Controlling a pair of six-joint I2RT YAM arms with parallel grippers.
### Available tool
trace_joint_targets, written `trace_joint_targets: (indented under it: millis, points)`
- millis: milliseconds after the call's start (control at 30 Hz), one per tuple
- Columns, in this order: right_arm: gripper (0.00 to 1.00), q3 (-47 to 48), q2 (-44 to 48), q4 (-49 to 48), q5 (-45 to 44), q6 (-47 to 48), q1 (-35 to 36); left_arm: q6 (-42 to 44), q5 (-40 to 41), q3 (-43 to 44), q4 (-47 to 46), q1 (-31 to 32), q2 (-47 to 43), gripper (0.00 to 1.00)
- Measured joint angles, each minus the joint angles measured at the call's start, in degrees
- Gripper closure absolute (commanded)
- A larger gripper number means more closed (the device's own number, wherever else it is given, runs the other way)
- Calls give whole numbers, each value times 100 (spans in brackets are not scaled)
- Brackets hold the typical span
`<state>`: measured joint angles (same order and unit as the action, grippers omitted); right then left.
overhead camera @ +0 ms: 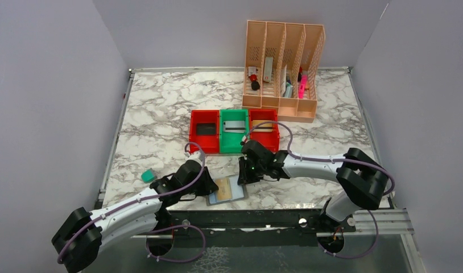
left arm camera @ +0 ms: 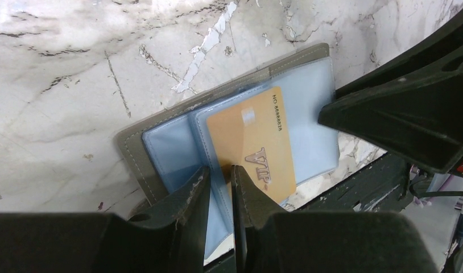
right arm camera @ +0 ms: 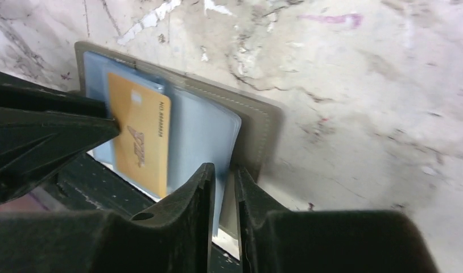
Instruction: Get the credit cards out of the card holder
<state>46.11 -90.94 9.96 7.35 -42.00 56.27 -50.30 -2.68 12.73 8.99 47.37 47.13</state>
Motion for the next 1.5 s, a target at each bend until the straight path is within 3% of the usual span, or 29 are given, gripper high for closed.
trace_joint_targets:
  millis: [133, 300, 667, 1100, 1500]
  points:
    - [62, -59, 428, 212, -302, 59, -2, 26, 0, 0, 101, 0, -92, 77]
    - [60, -107, 946, -179, -20, 107, -2, 46, 0, 28, 168, 0, -101, 77]
    - [61, -221, -125, -1228, 1143, -306, 0, 94, -9, 96, 195, 0, 9, 77]
    - [95, -472, -420, -1847, 1545, -667, 2, 142, -11, 96, 210, 0, 9, 82]
    - [97, -706, -227, -1860, 1523, -708, -87, 151, -9, 96, 258, 0, 2, 85]
